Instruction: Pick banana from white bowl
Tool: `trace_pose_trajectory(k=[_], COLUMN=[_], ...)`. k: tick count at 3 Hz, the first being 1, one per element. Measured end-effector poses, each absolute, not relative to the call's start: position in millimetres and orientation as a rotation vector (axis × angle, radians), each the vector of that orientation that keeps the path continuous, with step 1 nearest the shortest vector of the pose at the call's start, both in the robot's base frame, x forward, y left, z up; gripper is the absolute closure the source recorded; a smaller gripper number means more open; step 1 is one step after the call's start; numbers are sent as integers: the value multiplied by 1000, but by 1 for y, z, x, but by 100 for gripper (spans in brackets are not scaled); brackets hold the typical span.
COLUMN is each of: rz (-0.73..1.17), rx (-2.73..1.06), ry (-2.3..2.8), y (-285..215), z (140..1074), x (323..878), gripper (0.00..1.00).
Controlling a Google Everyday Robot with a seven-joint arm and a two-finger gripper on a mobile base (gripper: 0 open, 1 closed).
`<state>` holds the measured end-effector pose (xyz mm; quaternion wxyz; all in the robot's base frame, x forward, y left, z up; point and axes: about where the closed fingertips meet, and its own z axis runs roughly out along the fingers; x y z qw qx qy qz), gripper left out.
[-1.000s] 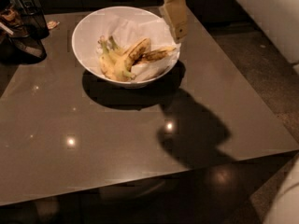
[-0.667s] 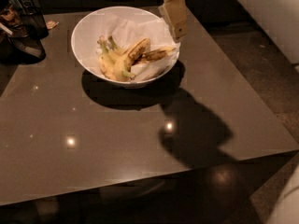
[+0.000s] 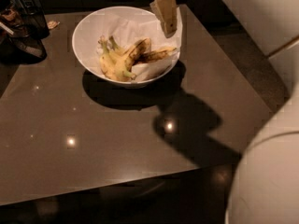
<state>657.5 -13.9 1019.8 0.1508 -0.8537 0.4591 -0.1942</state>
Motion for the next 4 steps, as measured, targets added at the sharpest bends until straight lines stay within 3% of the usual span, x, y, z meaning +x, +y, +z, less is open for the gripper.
trace_pose_trajectory(k=[1,3,4], rz=[-524,-434,-402], rx=[-2496,-2583,-2625], ry=[1265,1226,1208], y=[1,21,27], z=[1010,976,961], x=[668,675,676], gripper=[1,42,40])
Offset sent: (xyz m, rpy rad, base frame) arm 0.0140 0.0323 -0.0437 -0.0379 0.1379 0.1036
